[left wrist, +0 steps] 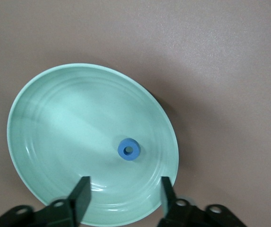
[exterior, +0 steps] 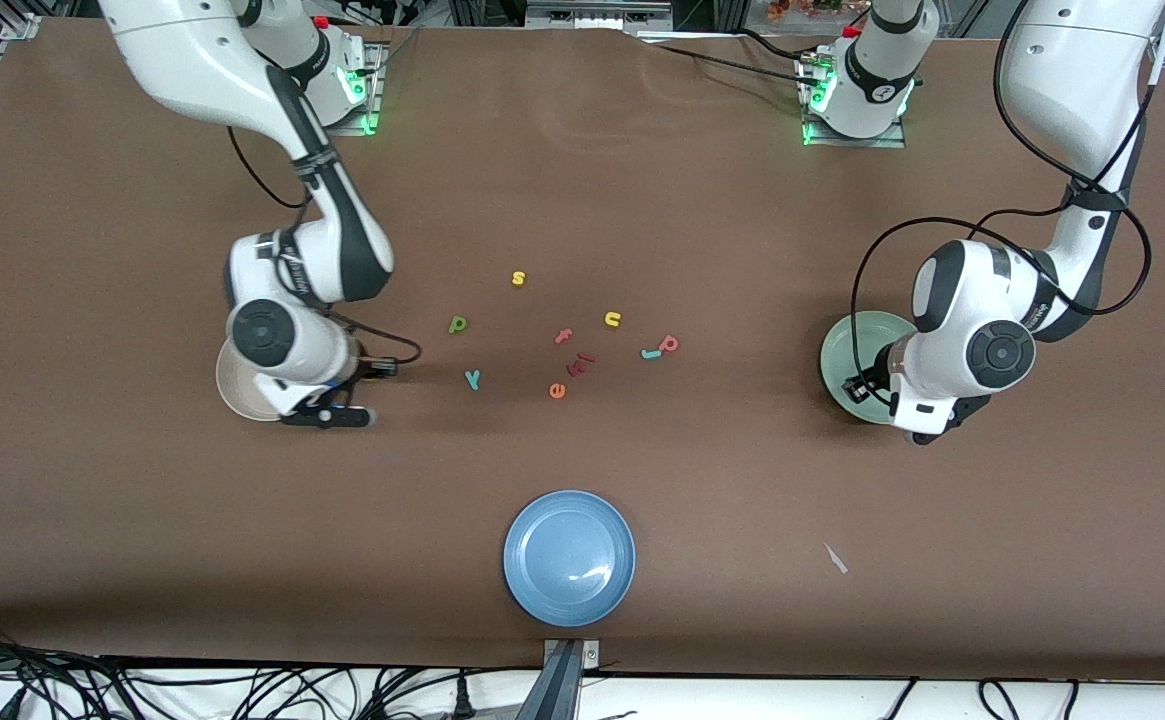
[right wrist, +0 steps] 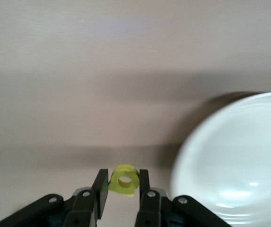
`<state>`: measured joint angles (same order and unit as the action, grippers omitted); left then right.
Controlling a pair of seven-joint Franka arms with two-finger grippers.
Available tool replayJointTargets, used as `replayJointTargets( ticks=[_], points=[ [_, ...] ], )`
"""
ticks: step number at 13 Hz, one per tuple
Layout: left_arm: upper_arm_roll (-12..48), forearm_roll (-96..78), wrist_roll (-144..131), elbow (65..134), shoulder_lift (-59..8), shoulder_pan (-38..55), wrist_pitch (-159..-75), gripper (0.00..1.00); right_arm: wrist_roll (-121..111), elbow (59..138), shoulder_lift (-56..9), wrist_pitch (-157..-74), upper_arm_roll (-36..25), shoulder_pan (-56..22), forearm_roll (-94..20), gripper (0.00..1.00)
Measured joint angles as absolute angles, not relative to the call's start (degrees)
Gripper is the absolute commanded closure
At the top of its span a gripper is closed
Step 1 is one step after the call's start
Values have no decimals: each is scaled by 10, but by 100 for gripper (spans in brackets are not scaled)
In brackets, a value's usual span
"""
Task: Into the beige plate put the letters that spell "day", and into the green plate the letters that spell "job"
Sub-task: 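Drop the blue o on the green plate while the right gripper lifts, then release the yellow letter on the beige plate while the left gripper returns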
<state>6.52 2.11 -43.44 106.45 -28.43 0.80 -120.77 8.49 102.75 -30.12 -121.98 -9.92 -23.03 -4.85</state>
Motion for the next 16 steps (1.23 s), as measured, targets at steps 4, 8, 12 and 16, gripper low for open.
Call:
replayJointTargets(
  ticks=[4, 8, 12, 16],
  points=[
    [92, 21, -493, 1045, -284, 10, -1208, 1, -31, 1108, -253, -1276, -155, -222, -49, 74],
    [142, 20, -656, 1033, -286, 48, -1215, 1, -74, 1216, -243, -1412, -161, -223, -49, 0],
    [147, 14, -830, 1031, -323, 117, -1298, 3, -46, 1178, -232, -1333, -159, -228, -51, 0],
    [146, 14, -990, 989, -375, 189, -1325, 12, 57, 1143, -230, -1295, -110, -240, -111, 0]
  ],
)
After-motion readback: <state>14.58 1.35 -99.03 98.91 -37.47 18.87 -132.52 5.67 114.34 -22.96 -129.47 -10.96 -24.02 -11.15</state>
